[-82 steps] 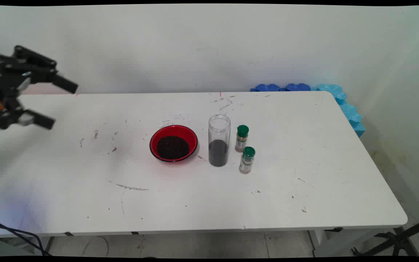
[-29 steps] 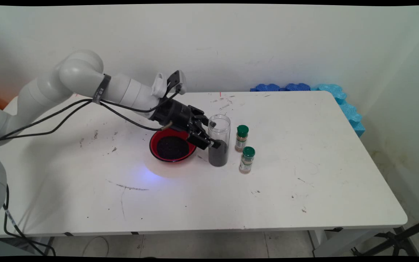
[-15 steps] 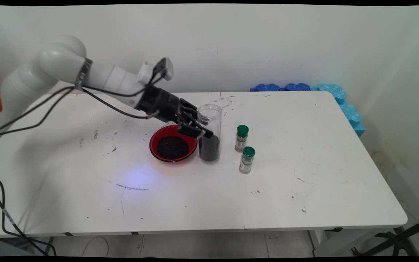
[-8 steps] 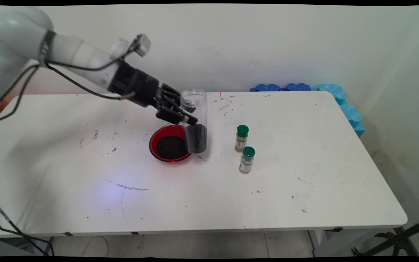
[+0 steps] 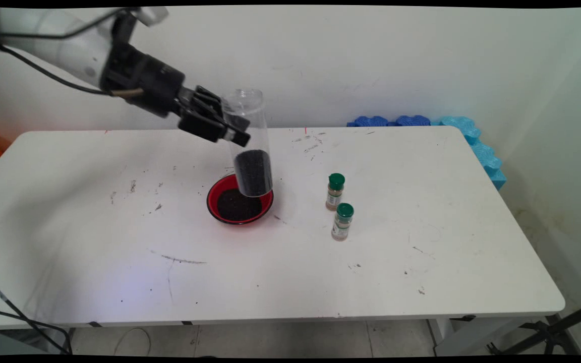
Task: Pour the black seasoning powder in the red bowl
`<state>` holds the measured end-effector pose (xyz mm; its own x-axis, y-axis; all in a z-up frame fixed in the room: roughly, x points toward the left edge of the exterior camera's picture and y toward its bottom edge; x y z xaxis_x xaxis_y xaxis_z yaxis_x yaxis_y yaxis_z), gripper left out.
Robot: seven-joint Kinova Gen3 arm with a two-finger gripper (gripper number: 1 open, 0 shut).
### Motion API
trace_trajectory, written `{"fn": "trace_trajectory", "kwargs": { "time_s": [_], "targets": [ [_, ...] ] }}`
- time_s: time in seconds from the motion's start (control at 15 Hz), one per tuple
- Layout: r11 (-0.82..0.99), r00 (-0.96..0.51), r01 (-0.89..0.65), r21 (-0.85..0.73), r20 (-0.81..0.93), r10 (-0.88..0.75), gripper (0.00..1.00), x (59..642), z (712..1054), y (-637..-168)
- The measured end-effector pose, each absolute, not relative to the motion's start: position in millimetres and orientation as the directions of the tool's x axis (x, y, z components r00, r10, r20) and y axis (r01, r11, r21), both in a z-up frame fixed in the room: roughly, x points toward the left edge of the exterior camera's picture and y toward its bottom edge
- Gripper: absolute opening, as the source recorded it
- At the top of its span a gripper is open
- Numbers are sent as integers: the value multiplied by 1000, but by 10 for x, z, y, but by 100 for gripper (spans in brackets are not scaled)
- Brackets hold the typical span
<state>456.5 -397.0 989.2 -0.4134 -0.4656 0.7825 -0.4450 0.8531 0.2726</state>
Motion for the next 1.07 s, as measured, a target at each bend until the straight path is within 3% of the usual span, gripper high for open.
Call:
{"fn": "trace_trajectory", "kwargs": {
  "time_s": [0.47, 1.07],
  "targets": [
    [830, -393, -460, 316, 765, -509, 0, 4841, 10179, -3778],
    [747, -326, -481, 460, 697, -639, 0, 4941, 10257, -3643]
  ]
}}
